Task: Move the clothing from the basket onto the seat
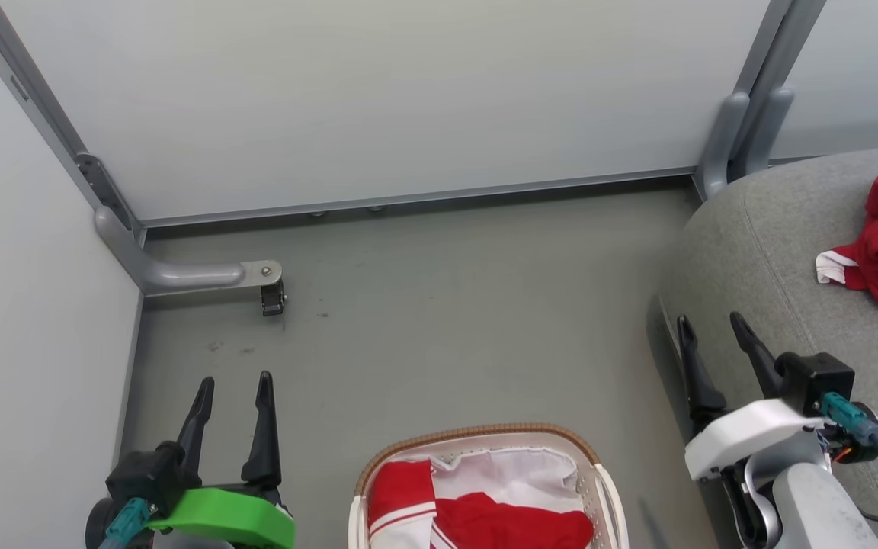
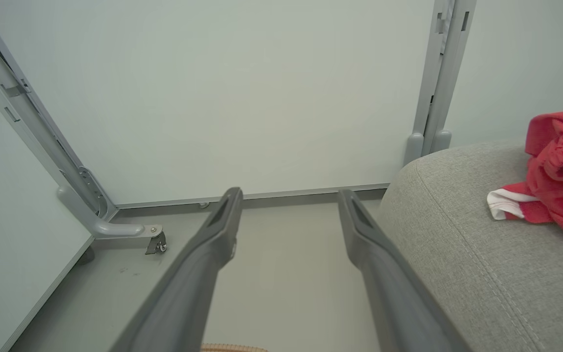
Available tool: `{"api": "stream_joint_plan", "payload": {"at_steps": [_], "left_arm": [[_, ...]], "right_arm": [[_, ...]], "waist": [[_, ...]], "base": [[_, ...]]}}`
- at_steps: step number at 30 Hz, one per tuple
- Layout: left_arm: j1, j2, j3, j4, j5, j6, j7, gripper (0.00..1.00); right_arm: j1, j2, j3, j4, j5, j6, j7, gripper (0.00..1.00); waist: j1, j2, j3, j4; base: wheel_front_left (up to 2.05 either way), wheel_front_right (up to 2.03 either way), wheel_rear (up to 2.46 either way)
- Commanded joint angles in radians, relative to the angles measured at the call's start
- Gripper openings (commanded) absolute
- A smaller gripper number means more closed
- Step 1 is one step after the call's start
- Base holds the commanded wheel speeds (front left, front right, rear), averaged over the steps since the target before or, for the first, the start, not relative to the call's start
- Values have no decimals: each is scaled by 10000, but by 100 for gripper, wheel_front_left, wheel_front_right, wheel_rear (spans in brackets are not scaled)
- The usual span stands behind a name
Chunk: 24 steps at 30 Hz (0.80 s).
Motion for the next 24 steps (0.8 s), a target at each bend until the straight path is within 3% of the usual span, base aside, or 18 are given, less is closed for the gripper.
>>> {"api": "stream_joint_plan", "payload": {"at_steps": [1,24], "left_arm": [[209,5,-21,-13,-99,15,-8,100],[205,6,-61,111,-36,-7,-8,100]], "right_arm": [[224,-44,7,-69,-99,-10,-25,100],[558,-41,131,-185,-290,-10,-25,100]], "waist": [[1,0,-130,12],[1,0,-336,-47]], "base": [[0,0,0],[0,0,0]]}}
